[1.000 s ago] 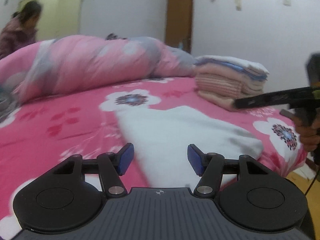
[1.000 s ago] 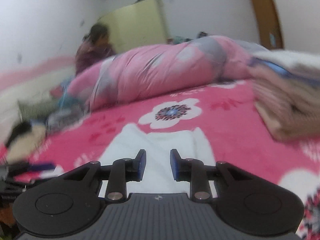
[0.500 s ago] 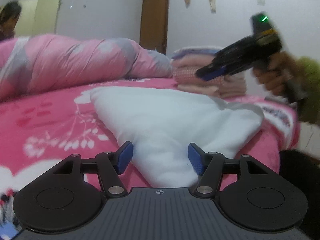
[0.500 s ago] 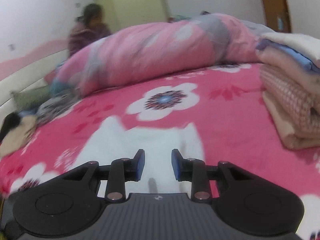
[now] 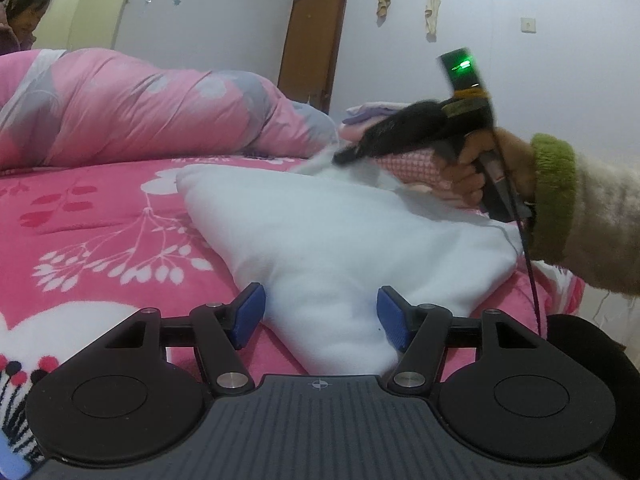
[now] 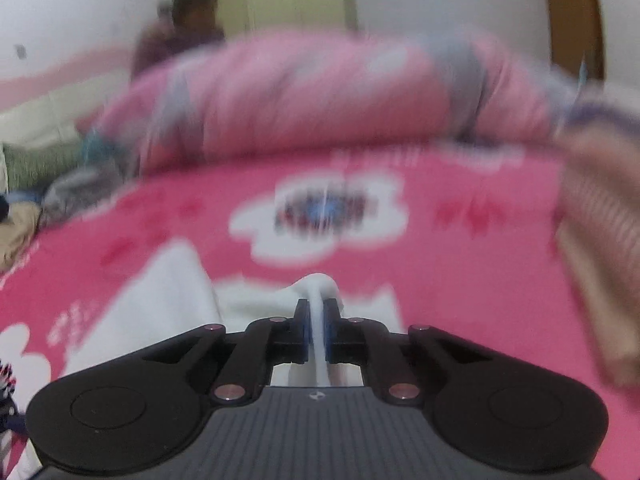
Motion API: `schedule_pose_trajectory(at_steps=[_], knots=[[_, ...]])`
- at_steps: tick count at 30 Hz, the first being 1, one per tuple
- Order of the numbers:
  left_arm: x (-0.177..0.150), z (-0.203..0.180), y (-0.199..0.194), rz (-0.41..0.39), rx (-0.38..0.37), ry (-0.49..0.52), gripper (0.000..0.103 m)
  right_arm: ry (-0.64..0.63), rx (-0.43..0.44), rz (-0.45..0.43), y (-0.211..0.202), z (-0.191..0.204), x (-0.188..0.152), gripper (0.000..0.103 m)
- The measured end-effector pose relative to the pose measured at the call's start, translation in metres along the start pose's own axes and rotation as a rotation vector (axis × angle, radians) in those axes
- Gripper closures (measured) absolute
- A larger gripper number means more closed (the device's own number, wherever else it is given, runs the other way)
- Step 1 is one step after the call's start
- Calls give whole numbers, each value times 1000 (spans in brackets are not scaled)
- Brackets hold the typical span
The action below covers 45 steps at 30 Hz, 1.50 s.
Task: Fold clothes
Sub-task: 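Press the right gripper along the folded white cloth to flatten it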
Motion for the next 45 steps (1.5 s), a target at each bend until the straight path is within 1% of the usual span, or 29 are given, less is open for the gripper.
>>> schedule_pose_trajectory(at_steps=[2,4,6,11,13,14,16,17,18,20,22,23,24,25,26,27,29,30,32,33,34,37,38,39,40,41,42,43,45], knots=[[0,0,1,-2,0,3,40,13,-87,-18,-3,-13,-7,97],[-1,0,1,-5,2,7,40,50,-88,33,12,-23,-26,97],[-1,0,1,-5,2,7,40,47,-88,88,30,-25,-46,97],[-1,1,0,-3,2,4,40,30,-169,38,23,-31,-44,97],[0,1,0,0,2,2,40,26,-241,124,32,-46,-55,97],[0,1,0,1,3,2,40,54,-252,137,31,-53,-57,97],[-1,1,-1,2,6,2,40,128,-242,104,19,-64,-52,97],[-1,1,-1,2,7,1,40,137,-234,74,11,-65,-45,97],[-1,1,-1,2,8,1,40,121,-200,37,3,-58,-35,97],[-1,1,-1,2,8,-1,40,84,-84,-19,-7,-39,-13,96],[-1,1,-1,2,9,-1,40,10,102,10,1,-7,2,95],[-1,1,-1,2,10,0,40,-38,169,43,10,9,4,95],[-1,1,-2,2,11,1,40,-92,215,84,22,25,5,95],[-1,1,-2,3,12,2,40,-138,229,128,35,35,2,95],[-1,1,-2,3,12,3,40,-180,196,191,54,38,-6,97],[-1,1,-2,3,13,4,40,-212,133,244,72,35,-14,99],[-1,1,-2,3,15,7,40,-214,22,271,85,26,-12,99],[-1,1,-3,3,15,8,40,-224,-26,276,84,24,-6,96],[-1,1,-3,5,18,5,40,-265,-118,279,78,23,10,96],[-1,1,-3,5,19,5,40,-287,-109,257,71,31,20,96],[-1,1,-3,5,19,4,40,-309,-59,217,63,43,32,95],[-2,1,-4,5,18,-1,40,-400,200,138,52,97,55,95],[-2,1,-4,5,18,-1,40,-424,283,133,55,114,58,95],[-2,1,-4,4,19,-1,40,-447,343,148,64,129,58,95],[-2,1,-5,4,19,-2,40,-468,360,176,77,139,52,95],[-2,1,-5,5,20,-3,40,-491,327,228,97,142,42,96],[-2,1,-6,6,22,-5,41,-519,249,299,120,138,32,97],[-1,1,-7,7,23,-7,41,-520,195,324,133,133,29,98],[-2,1,-8,12,23,-10,41,-476,145,310,138,126,35,97]])
Point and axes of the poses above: each gripper's, at about its wrist camera, not at the fingertips, and y roughly the way its jaws point, z to its left, x to its top, the point moved 7 cm from there along y, roughly the way its jaws point, and after that the axes turned 14 degrees about -y, right-handed, at the moved point
